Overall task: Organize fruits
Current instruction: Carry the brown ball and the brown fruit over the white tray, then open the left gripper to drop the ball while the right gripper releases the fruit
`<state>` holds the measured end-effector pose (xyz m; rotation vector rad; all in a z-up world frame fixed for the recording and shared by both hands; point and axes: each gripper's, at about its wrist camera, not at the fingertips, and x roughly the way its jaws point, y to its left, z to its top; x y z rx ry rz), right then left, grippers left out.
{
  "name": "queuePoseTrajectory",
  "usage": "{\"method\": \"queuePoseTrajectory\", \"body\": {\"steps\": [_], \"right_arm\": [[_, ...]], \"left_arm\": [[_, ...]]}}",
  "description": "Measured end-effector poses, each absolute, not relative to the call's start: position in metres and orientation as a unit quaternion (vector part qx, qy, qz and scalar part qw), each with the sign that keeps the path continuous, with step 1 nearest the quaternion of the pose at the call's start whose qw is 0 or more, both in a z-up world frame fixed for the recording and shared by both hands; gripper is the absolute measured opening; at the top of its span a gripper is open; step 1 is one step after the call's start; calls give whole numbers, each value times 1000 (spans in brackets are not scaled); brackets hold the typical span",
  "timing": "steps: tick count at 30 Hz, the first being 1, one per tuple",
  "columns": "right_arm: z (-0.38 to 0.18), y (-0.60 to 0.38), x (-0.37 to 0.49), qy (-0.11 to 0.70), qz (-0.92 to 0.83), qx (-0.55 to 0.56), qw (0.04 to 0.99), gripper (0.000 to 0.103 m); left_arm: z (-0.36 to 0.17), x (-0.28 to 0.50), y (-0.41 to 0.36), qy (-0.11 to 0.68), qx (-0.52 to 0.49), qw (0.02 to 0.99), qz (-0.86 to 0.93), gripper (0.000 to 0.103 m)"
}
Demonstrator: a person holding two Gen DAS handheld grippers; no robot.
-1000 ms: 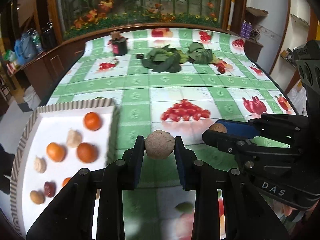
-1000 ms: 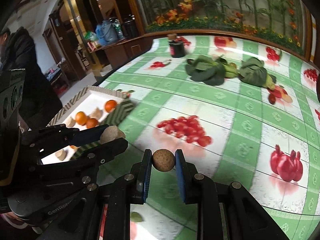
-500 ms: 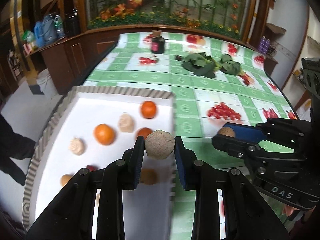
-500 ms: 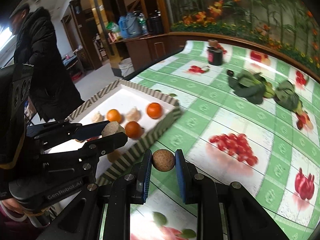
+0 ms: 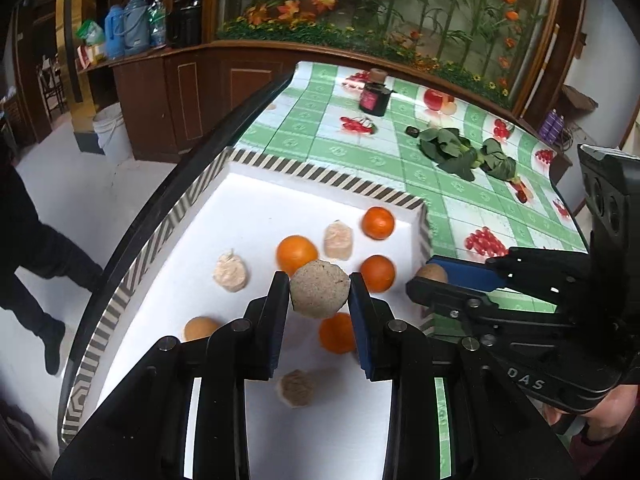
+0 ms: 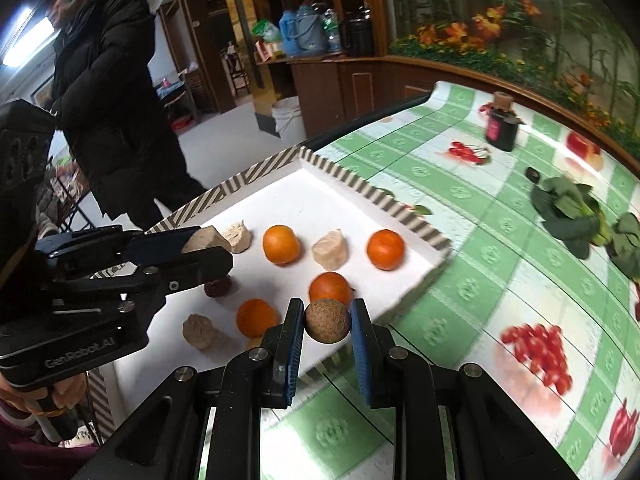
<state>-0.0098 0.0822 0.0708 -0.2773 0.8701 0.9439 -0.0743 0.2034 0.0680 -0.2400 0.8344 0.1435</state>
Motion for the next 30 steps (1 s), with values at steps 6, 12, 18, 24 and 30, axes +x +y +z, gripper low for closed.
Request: {"method": "queuePoseTrajectory", "body": {"steps": [6, 12, 18, 24, 30], "right_arm": [[59, 108, -12, 413, 456, -149, 774, 23], [50, 119, -9, 424, 462, -151, 765, 23], [43, 130, -7, 418, 459, -160, 768, 23], [33, 127, -1, 424, 459, -139, 768, 23], [38, 124, -7, 421, 454, -144, 772, 27]], "left_arm": [[56, -71, 218, 415, -124, 897, 85, 29], [50, -66, 222, 418, -120, 895, 95, 29], [44, -65, 223, 427, -119, 891, 101, 29], [37, -64, 224, 440, -118, 883, 109, 30], [34, -65, 221, 443, -109, 882, 118, 37]]}}
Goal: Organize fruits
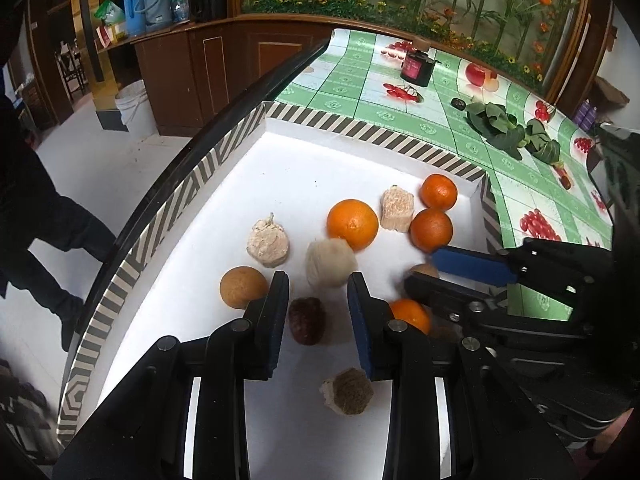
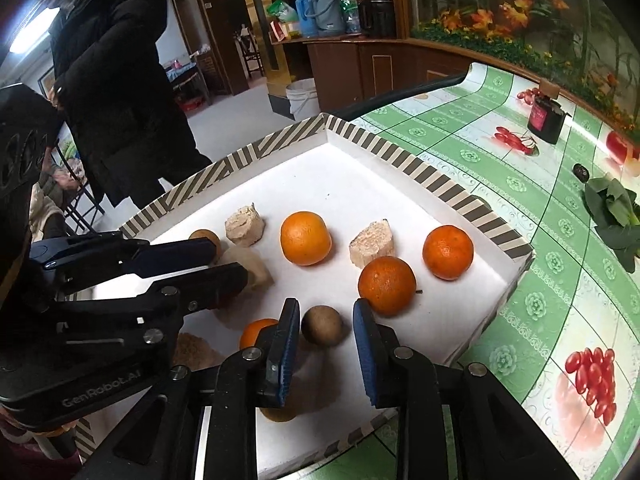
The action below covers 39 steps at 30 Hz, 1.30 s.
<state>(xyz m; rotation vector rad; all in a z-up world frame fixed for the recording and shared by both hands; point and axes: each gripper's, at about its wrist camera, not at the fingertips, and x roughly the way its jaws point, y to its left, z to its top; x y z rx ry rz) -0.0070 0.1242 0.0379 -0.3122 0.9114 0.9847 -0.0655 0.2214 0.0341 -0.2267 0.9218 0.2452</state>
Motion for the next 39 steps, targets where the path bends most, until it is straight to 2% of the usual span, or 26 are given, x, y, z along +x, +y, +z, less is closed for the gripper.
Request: {"method": "queuePoseTrajectory", "body": {"steps": [2, 3, 19, 39], "right_arm": [[40, 121, -9, 420, 455, -138, 773, 27], [42, 118, -11, 418, 455, -134, 775, 27], [65, 65, -34, 391, 423, -86, 813, 27], [61, 44, -60, 383, 422, -81, 818, 27]], "left_arm": [[35, -68, 221, 436, -107, 885, 124, 51], [37, -71, 221, 428, -109, 888, 128, 52], [64, -101, 195, 354, -67, 917, 168, 53], [64, -123, 163, 350, -56, 922, 157, 52]]}}
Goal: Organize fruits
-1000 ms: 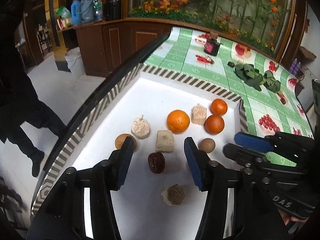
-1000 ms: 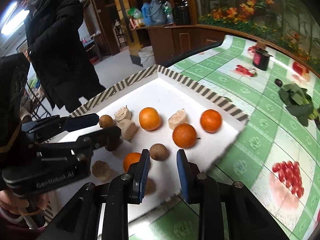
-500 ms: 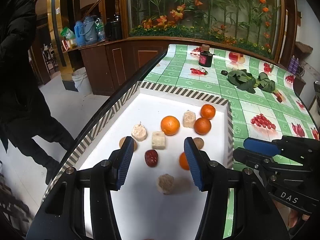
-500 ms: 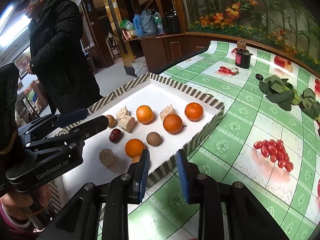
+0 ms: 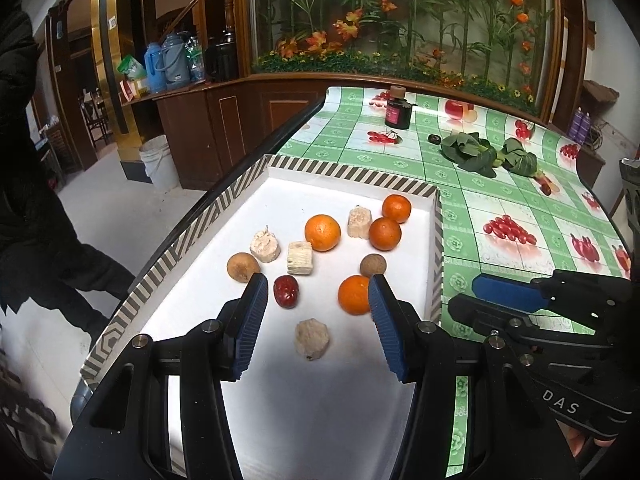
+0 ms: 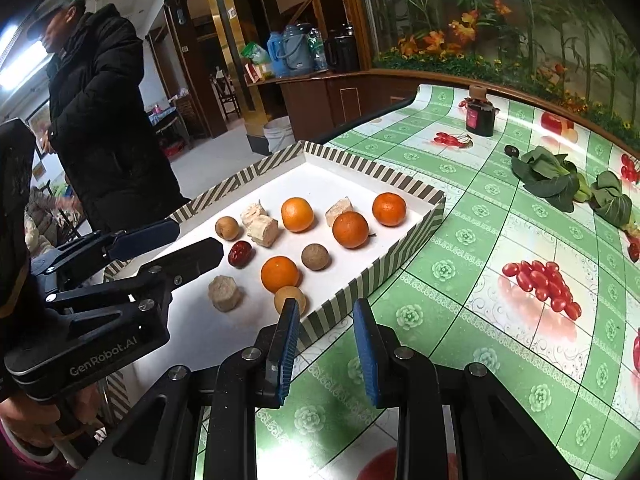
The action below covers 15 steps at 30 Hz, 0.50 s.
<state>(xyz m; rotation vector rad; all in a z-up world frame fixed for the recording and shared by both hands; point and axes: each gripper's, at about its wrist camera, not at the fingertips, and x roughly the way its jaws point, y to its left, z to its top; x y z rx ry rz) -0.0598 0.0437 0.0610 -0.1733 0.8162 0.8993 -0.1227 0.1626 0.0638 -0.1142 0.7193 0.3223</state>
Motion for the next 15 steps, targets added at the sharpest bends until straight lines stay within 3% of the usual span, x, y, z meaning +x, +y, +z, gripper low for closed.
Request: {"method": "queuePoseTrajectory", "body": {"steps": [15], "right_arm": [[57, 46, -63, 388, 423, -87, 814, 27]], "left_arm": [[62, -124, 162, 351, -56, 921, 160, 52]]}}
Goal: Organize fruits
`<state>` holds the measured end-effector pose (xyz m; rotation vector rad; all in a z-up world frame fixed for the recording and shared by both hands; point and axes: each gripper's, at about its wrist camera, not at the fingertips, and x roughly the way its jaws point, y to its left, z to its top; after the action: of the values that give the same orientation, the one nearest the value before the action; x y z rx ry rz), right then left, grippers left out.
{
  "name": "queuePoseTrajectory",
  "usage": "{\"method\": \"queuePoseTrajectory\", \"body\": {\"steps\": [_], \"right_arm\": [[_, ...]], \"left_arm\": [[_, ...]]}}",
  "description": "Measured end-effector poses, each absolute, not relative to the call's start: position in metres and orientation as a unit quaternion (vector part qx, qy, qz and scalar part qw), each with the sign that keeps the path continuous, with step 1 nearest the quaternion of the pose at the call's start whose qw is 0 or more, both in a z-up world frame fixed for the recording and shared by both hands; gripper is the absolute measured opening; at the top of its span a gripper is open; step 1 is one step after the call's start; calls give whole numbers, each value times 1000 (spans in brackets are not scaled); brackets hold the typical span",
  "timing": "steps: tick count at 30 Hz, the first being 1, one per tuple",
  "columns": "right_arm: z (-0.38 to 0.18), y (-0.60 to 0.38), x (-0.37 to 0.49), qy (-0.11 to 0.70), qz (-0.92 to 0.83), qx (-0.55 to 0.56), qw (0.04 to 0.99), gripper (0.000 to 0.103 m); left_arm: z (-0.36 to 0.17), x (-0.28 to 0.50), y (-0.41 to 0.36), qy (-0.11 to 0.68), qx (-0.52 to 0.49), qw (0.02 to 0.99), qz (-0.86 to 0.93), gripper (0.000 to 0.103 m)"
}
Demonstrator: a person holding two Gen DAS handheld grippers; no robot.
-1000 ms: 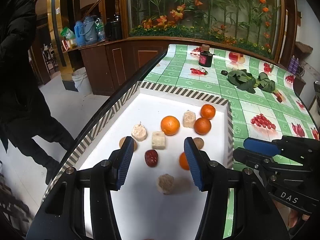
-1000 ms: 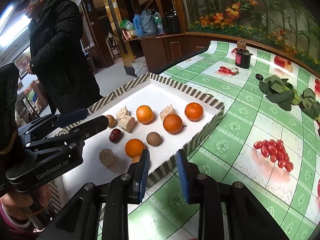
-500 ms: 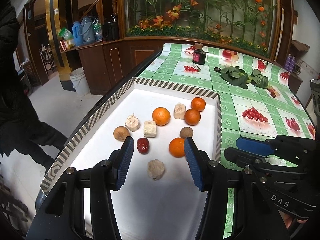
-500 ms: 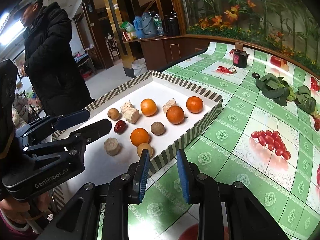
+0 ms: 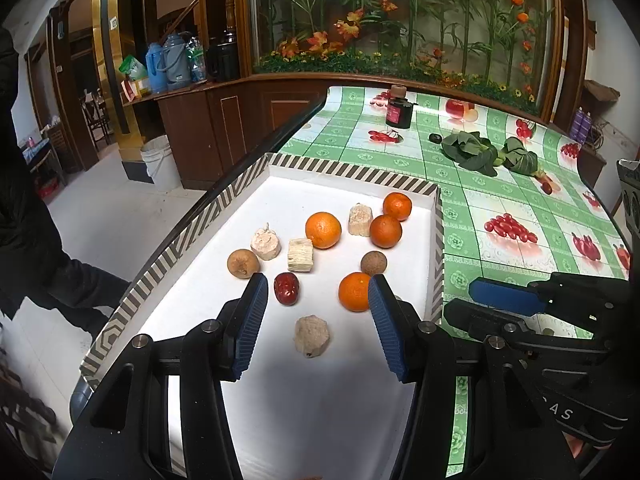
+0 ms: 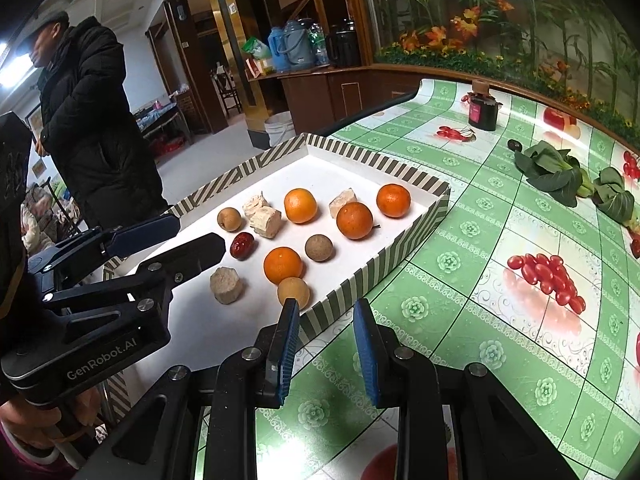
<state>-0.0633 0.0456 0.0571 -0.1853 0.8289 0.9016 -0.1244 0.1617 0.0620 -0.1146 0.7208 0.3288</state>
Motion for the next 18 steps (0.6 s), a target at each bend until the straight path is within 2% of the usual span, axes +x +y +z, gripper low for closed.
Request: {"method": "queuePoseTrajectory", "body": {"steps": [18], "right_arm": [[55, 51, -63, 393, 424, -98, 810, 27]], "left_arm": [[64, -127, 163, 348, -53, 921, 164, 52]]}}
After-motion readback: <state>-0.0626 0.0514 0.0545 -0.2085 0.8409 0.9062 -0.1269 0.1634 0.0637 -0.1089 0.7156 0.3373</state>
